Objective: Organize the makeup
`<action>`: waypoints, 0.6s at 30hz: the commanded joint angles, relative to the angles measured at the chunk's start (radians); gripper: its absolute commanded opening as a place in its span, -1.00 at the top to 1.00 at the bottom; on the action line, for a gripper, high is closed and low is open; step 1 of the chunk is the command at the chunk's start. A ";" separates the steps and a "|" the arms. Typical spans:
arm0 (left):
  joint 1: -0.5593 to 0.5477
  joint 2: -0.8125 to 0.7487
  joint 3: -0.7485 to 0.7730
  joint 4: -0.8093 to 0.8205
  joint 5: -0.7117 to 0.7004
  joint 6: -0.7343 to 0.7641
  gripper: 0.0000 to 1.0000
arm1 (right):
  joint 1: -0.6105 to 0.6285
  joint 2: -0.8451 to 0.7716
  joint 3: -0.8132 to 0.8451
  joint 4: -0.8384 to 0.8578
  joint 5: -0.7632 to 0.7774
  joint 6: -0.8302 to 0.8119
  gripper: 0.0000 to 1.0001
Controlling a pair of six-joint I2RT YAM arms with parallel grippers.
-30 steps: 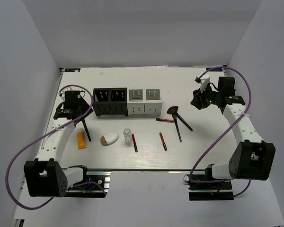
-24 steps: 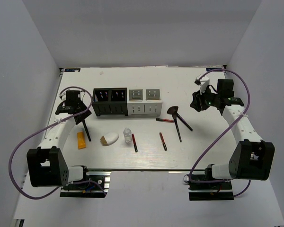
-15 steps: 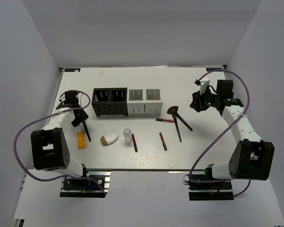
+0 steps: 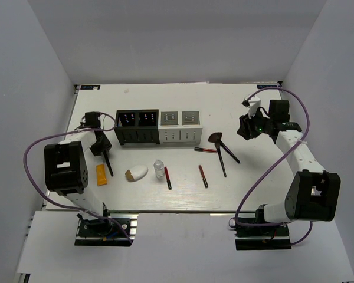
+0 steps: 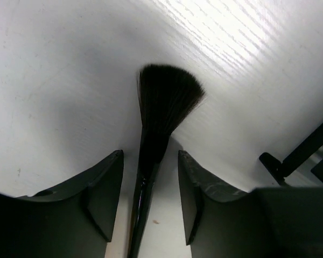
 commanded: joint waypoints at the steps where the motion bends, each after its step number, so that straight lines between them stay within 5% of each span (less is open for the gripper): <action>1: 0.009 0.021 0.021 0.023 0.007 0.030 0.00 | -0.005 -0.001 0.021 0.015 0.008 0.001 -0.04; 8: 0.028 0.012 -0.008 0.029 0.007 0.030 0.62 | -0.003 -0.010 0.010 0.009 0.012 0.001 -0.04; 14: 0.037 -0.142 0.011 -0.022 -0.025 0.005 0.91 | -0.005 -0.007 0.018 -0.003 0.017 -0.008 -0.04; 18: 0.037 -0.307 0.044 -0.054 0.078 -0.016 0.96 | -0.003 -0.009 0.021 -0.006 0.015 -0.008 -0.03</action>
